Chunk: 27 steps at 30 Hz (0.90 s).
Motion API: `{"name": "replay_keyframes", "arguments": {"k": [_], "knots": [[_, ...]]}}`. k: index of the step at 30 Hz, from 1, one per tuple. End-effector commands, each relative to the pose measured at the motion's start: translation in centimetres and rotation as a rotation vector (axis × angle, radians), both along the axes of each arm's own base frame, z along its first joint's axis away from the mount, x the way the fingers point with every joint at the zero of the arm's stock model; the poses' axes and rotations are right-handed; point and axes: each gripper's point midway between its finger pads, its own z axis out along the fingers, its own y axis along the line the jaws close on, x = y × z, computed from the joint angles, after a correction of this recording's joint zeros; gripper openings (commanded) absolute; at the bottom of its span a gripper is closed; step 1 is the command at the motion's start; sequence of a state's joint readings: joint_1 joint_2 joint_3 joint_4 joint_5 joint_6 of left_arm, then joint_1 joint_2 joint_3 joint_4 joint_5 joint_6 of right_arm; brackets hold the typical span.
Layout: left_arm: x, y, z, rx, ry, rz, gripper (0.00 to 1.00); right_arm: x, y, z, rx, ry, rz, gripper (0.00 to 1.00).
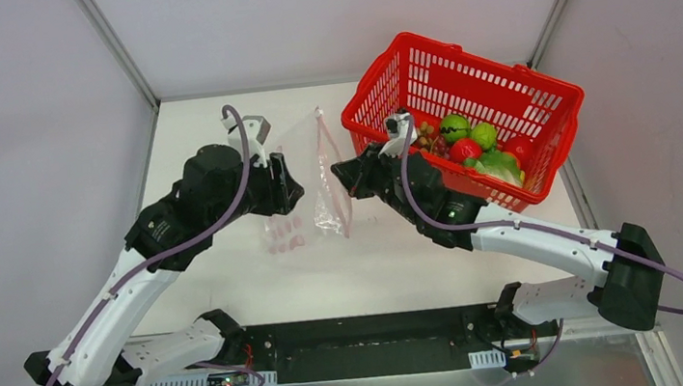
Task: Place the food in the zip-top bag and seal the zipper
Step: Open the zipper of the food storage bag.
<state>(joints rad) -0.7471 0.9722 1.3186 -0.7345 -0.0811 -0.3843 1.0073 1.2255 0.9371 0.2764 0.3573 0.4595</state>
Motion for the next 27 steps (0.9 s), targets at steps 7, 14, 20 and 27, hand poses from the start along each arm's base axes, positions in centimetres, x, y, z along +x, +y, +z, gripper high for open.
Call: {"name": "replay_keyframes", "arguments": {"k": [7,14,20,27], "knots": [[0.4,-4.6,0.6,-0.123,-0.019,-0.071,0.67,-0.9,2.5,2.2,0.130,0.014,0.066,0.00],[0.2,-5.4,0.6,-0.023,-0.045,-0.080,0.68,-0.6,3.3,2.4,0.141,0.019,0.075,0.00],[1.0,-4.5,-0.7,0.171,-0.087,-0.018,0.68,-0.4,3.0,2.9,0.132,0.024,0.057,0.00],[1.6,-4.9,-1.4,0.303,-0.126,-0.002,0.66,-0.7,2.8,3.3,0.145,0.040,0.066,0.00]]}}
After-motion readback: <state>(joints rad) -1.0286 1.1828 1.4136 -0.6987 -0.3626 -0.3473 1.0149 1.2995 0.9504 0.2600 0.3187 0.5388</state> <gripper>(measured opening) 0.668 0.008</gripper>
